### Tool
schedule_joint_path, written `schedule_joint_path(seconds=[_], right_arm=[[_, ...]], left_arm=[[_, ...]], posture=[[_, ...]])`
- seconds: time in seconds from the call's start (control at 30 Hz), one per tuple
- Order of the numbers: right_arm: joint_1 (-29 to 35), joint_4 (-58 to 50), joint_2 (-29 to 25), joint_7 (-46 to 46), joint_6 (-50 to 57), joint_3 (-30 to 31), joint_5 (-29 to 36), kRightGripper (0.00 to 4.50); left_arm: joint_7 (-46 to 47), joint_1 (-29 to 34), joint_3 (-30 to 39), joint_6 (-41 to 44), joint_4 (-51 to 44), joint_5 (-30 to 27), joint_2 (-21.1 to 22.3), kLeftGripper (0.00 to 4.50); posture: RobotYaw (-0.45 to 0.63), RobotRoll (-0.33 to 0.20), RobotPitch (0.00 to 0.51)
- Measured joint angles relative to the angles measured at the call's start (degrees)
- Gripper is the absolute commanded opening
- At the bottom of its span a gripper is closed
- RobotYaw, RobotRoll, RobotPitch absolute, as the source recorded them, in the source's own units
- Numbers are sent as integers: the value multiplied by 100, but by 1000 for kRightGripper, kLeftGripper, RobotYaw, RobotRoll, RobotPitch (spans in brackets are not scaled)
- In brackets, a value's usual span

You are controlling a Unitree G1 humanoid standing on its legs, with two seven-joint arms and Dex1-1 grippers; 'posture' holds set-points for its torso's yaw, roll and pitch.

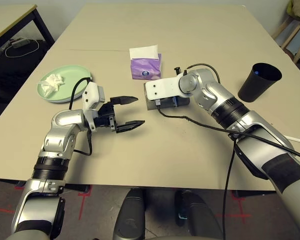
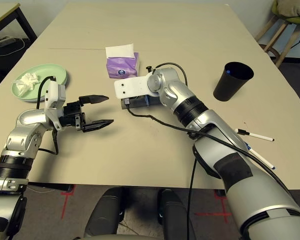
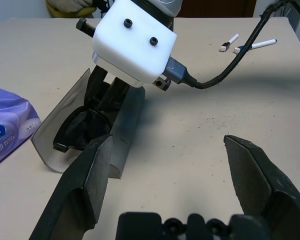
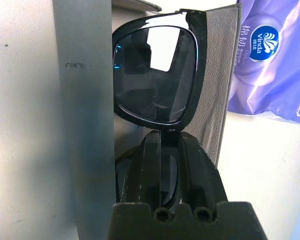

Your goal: Organize and tidy the items on the table.

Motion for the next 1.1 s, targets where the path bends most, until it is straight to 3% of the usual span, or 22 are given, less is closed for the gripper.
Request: schedule_joint_path(seconds=[0.27,0.63,0.8,0.9,1.1], right_arm=[[-54,-564,-137,336,269,-137,213,4468],[457,-2319,-891,1137,1531,-1120,1136,4468],[1373,-2853,-1029,1128,1768,-1987,2108,4468],[2090,-3071,-981,813,1886,-2458,2628,4468],[2741,-3182,-670,-75,2103,-3245,3343,4468]], left_arm=[[0,-30,-9,-1,45,20,-26,4500],[34,-251,-14,124,171,16,-127,4500],[-19,-276,-11,143,285,14,-124,4500],[-11,-344,3,167,455,13,-128,4500],[7,-458,50,151,737,18,-161,4500]], posture=[[256,0,113],[205,0,106],[176,0,101],[165,0,101],[165,0,101]])
